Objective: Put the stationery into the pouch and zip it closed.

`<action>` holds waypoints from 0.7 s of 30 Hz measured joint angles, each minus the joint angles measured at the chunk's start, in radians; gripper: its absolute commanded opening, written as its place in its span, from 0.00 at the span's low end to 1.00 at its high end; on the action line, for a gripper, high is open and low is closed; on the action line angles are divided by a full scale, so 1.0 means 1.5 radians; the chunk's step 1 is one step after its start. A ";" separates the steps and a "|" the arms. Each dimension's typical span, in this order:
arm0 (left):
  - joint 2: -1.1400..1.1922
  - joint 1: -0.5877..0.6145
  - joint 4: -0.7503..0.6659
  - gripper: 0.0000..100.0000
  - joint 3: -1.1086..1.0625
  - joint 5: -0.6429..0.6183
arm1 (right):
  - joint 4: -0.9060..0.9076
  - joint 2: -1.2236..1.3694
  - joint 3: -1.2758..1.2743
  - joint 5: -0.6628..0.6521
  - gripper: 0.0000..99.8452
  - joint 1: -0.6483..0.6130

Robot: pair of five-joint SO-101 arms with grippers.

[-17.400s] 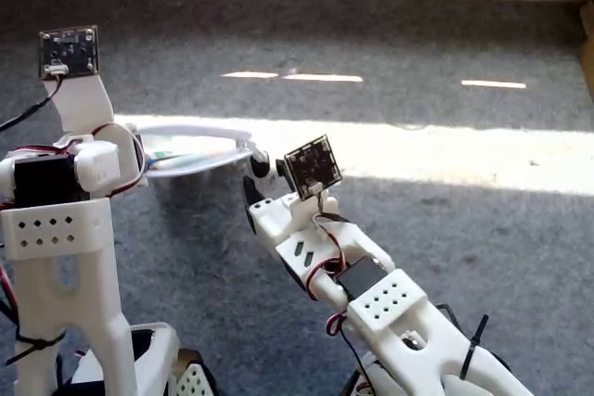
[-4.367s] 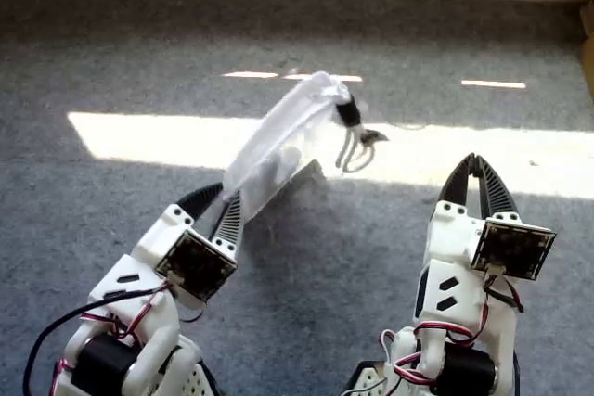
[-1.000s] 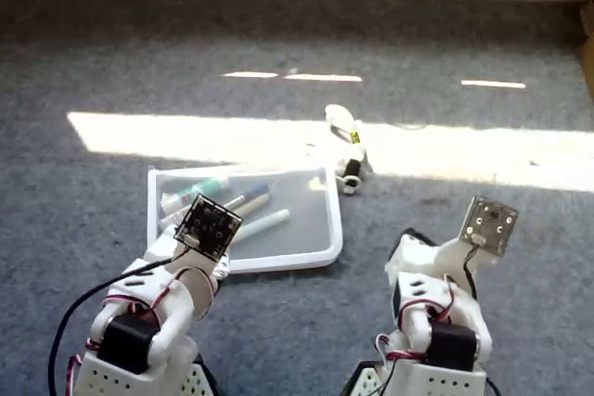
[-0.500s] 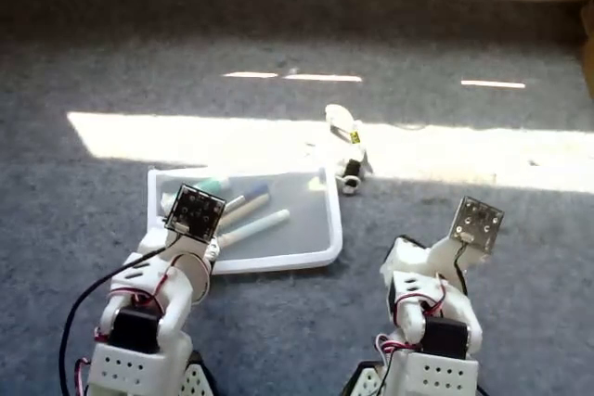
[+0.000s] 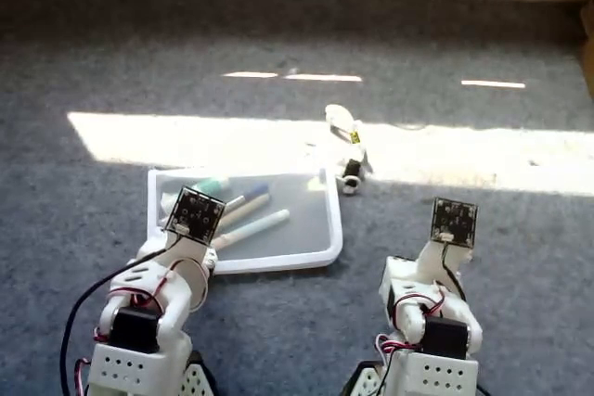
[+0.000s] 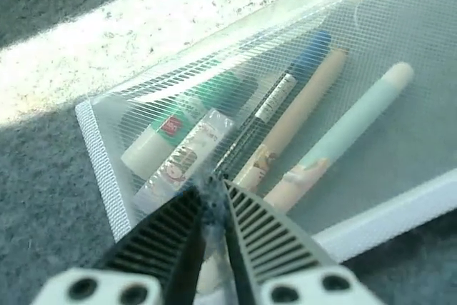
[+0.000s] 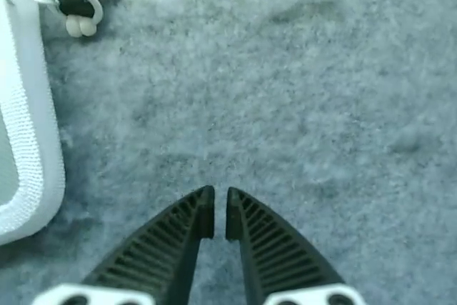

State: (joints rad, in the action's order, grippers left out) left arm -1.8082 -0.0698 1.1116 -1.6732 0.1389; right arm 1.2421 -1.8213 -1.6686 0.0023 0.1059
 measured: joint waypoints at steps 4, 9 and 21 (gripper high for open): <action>0.000 0.000 0.079 0.01 0.000 0.000 | 0.000 0.000 0.000 -0.003 0.03 0.000; -0.006 -0.004 0.137 0.01 0.000 0.000 | 0.004 0.000 0.000 -0.004 0.03 0.000; -0.007 -0.005 0.141 0.01 0.000 0.000 | 0.004 0.000 0.000 -0.004 0.03 0.000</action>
State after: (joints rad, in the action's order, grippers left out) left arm -1.8190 -0.0775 1.3234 -1.6732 0.1389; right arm 1.2482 -1.8213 -1.6686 -0.0038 0.1059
